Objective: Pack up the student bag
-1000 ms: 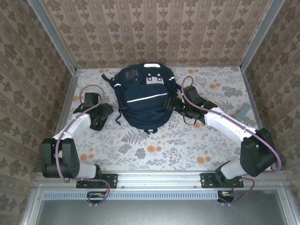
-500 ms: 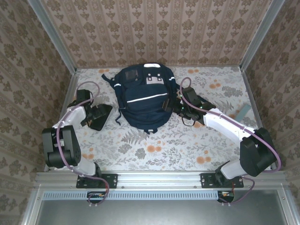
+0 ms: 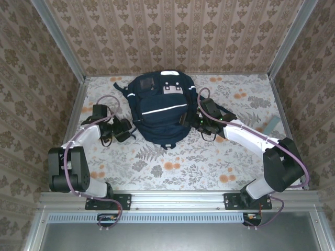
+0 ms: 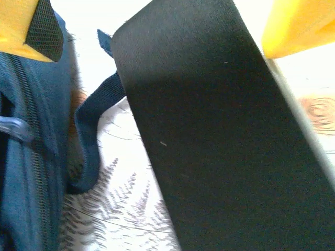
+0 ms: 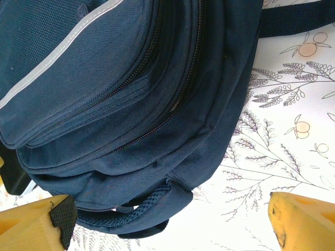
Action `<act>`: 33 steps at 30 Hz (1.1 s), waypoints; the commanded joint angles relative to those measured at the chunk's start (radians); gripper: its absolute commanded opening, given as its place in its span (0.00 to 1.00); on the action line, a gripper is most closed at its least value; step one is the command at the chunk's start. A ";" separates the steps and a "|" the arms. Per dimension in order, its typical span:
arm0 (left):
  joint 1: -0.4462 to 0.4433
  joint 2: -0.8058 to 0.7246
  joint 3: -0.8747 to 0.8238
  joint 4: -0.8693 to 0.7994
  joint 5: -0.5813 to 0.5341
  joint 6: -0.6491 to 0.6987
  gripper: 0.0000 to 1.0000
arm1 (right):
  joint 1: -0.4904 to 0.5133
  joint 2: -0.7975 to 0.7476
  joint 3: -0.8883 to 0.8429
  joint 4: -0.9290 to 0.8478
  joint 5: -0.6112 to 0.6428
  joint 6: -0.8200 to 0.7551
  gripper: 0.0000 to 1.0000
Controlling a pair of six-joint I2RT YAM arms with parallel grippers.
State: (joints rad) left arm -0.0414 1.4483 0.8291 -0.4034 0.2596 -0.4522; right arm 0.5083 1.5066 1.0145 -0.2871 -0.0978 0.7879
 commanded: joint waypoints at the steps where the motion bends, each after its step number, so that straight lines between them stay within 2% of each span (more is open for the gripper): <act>1: -0.015 0.004 0.030 -0.035 -0.098 -0.006 0.99 | 0.011 0.008 0.038 0.017 -0.022 0.008 0.96; 6: -0.013 0.097 0.119 -0.063 -0.215 -0.056 0.99 | 0.019 0.002 0.035 0.018 -0.020 0.006 0.96; 15: 0.015 0.231 0.220 -0.049 -0.286 -0.200 1.00 | 0.026 -0.040 0.016 0.014 -0.004 -0.005 0.98; 18: 0.033 0.265 0.240 -0.044 -0.275 -0.231 0.99 | 0.027 -0.042 0.017 0.012 -0.003 -0.009 0.98; 24: 0.034 0.293 0.246 -0.006 -0.223 -0.244 0.84 | 0.031 -0.039 0.017 0.012 -0.006 -0.011 1.00; 29: 0.034 0.272 0.229 0.006 -0.196 -0.239 0.66 | 0.036 -0.039 0.018 0.014 -0.010 -0.011 0.99; 33: 0.024 0.183 0.185 0.030 -0.150 -0.251 0.63 | 0.055 -0.033 0.021 0.036 -0.031 -0.011 0.99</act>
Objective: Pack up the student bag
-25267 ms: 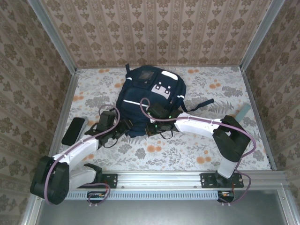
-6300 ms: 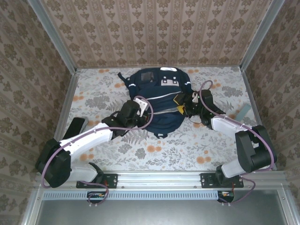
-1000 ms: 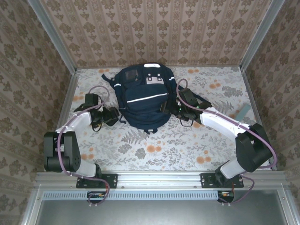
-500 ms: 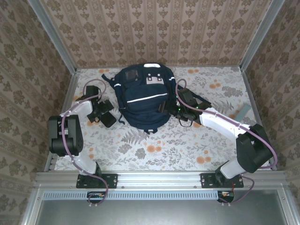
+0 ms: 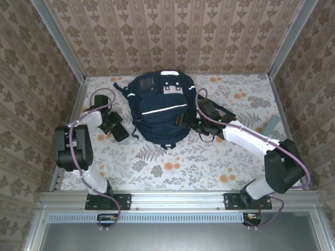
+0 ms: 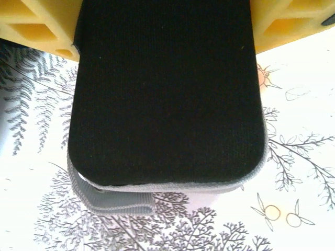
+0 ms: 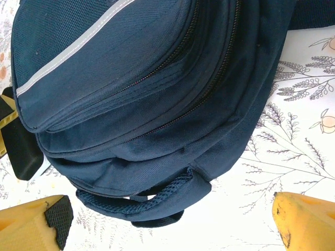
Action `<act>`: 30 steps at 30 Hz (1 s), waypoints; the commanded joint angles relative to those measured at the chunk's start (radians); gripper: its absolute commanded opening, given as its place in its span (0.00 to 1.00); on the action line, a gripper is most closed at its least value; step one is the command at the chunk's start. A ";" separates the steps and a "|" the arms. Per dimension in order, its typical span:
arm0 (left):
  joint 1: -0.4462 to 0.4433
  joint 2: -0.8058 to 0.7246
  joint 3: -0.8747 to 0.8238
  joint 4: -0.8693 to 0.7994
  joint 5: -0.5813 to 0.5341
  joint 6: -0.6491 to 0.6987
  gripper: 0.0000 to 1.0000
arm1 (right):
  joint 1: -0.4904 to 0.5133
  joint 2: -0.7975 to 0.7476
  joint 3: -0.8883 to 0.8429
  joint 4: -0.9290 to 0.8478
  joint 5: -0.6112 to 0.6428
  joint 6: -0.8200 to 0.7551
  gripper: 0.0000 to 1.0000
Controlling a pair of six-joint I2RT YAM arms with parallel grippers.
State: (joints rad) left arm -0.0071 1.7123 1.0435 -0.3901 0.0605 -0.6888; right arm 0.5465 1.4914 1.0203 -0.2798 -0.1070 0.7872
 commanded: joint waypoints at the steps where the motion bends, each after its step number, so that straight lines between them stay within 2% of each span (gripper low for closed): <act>1: -0.014 -0.112 -0.041 0.024 0.070 -0.028 0.64 | 0.024 -0.014 0.016 0.040 -0.030 -0.009 0.99; 6: -0.063 -0.307 -0.127 0.069 0.197 -0.110 0.66 | 0.090 0.016 0.027 0.136 -0.111 -0.008 0.97; 11: -0.122 -0.426 -0.183 0.136 0.316 -0.220 0.67 | 0.176 0.082 0.065 0.272 -0.207 0.036 0.96; 16: -0.189 -0.464 -0.206 0.226 0.379 -0.320 0.67 | 0.250 0.171 0.122 0.408 -0.277 0.115 0.95; 21: -0.225 -0.449 -0.192 0.257 0.408 -0.352 0.67 | 0.272 0.228 0.148 0.477 -0.275 0.162 0.92; 24: -0.235 -0.438 -0.192 0.282 0.429 -0.367 0.67 | 0.273 0.244 0.156 0.489 -0.256 0.168 0.86; 30: -0.241 -0.427 -0.212 0.333 0.449 -0.390 0.67 | 0.272 0.246 0.161 0.487 -0.205 0.158 0.62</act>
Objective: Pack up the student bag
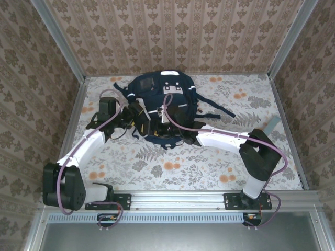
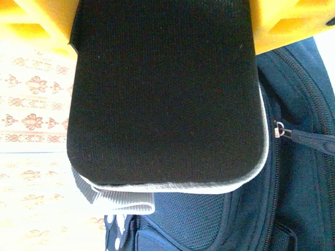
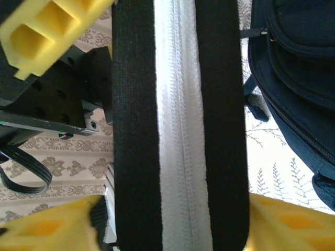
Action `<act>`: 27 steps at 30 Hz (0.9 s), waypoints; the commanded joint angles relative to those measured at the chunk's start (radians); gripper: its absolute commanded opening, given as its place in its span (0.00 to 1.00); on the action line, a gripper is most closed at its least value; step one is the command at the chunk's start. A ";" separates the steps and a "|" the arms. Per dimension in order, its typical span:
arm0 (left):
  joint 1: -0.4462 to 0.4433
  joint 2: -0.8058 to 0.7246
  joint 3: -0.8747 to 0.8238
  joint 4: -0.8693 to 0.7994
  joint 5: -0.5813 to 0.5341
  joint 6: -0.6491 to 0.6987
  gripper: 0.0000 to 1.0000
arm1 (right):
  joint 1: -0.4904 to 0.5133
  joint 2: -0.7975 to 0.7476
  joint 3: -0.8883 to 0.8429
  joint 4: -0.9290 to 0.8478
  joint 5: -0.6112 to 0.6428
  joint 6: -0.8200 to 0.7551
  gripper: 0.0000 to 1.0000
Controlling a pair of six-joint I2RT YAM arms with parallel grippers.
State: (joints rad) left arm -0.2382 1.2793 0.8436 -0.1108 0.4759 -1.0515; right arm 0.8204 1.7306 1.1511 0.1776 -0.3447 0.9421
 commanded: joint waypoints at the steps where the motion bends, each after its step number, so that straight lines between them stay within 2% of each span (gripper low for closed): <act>1: -0.010 0.004 -0.013 0.058 0.037 -0.030 0.67 | -0.004 0.004 0.029 0.029 0.044 0.000 0.57; 4: -0.013 -0.003 -0.009 0.046 0.035 -0.020 0.73 | -0.013 -0.011 0.013 0.037 0.069 -0.009 0.39; 5: -0.015 -0.005 -0.005 0.039 0.033 -0.009 0.76 | -0.017 -0.017 0.005 0.041 0.074 -0.012 0.36; 8: -0.016 -0.022 0.008 -0.008 -0.002 0.061 0.87 | -0.035 -0.064 -0.039 0.059 0.106 -0.032 0.32; 12: -0.035 -0.078 0.013 -0.080 -0.147 0.225 0.95 | -0.080 -0.147 -0.093 -0.005 0.135 -0.070 0.31; 15: -0.059 -0.102 0.023 -0.107 -0.202 0.359 0.96 | -0.134 -0.226 -0.145 -0.074 0.157 -0.093 0.32; 20: -0.142 -0.068 0.096 -0.183 -0.229 0.599 0.94 | -0.257 -0.377 -0.237 -0.181 0.166 -0.109 0.32; 25: -0.269 0.044 0.221 -0.282 -0.293 0.874 0.89 | -0.373 -0.493 -0.301 -0.287 0.161 -0.117 0.32; 27: -0.309 0.105 0.282 -0.320 -0.331 0.954 0.84 | -0.407 -0.522 -0.323 -0.303 0.151 -0.116 0.32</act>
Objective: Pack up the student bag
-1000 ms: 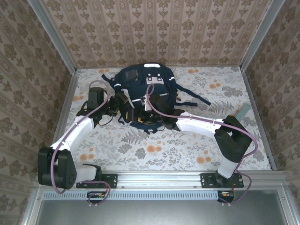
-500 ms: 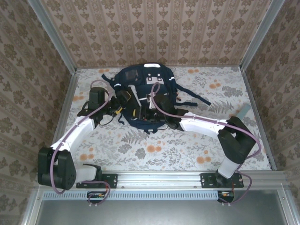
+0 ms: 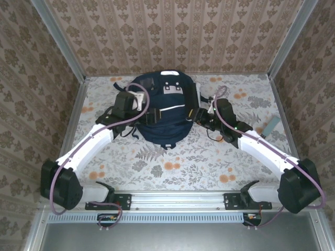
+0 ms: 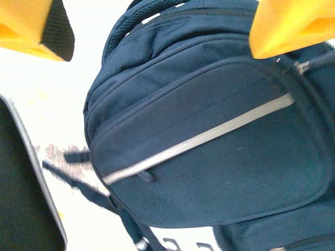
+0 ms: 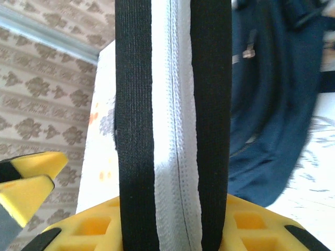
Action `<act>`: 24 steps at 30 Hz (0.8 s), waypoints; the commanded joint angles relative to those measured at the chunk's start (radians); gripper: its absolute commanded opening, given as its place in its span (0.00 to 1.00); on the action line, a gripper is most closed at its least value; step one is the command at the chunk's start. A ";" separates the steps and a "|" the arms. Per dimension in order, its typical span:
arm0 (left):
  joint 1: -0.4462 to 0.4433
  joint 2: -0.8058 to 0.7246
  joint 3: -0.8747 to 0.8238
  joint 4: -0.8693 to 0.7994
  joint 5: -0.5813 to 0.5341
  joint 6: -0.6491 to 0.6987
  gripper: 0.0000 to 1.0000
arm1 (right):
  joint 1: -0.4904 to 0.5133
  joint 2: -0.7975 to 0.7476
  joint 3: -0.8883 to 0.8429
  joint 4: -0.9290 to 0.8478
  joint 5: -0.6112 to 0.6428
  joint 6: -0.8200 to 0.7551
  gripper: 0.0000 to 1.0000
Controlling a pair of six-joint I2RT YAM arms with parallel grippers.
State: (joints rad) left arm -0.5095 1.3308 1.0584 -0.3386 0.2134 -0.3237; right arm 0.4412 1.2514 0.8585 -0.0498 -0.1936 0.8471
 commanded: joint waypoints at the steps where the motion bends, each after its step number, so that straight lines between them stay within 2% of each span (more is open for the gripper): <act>1: -0.056 0.091 0.105 -0.115 -0.090 0.264 0.81 | -0.045 -0.059 -0.044 -0.080 -0.008 -0.019 0.32; 4: -0.109 0.186 0.191 -0.151 -0.146 0.351 0.78 | -0.076 -0.087 -0.067 -0.087 -0.021 -0.013 0.32; 8: -0.142 0.323 0.311 -0.213 -0.148 0.426 0.75 | -0.103 -0.124 -0.090 -0.100 -0.032 -0.008 0.32; 12: -0.147 0.443 0.410 -0.281 -0.099 0.501 0.69 | -0.118 -0.149 -0.103 -0.114 -0.033 -0.008 0.32; 17: -0.147 0.552 0.501 -0.355 -0.040 0.586 0.69 | -0.124 -0.164 -0.107 -0.119 -0.040 -0.003 0.33; 22: -0.136 0.627 0.577 -0.381 -0.147 0.597 0.70 | -0.124 -0.170 -0.108 -0.119 -0.046 0.005 0.33; 24: -0.133 0.640 0.598 -0.376 -0.193 0.583 0.63 | -0.124 -0.170 -0.111 -0.117 -0.050 0.009 0.33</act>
State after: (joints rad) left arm -0.6529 1.9545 1.6073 -0.6716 0.0914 0.2348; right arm 0.3229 1.1049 0.7570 -0.1623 -0.2180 0.8448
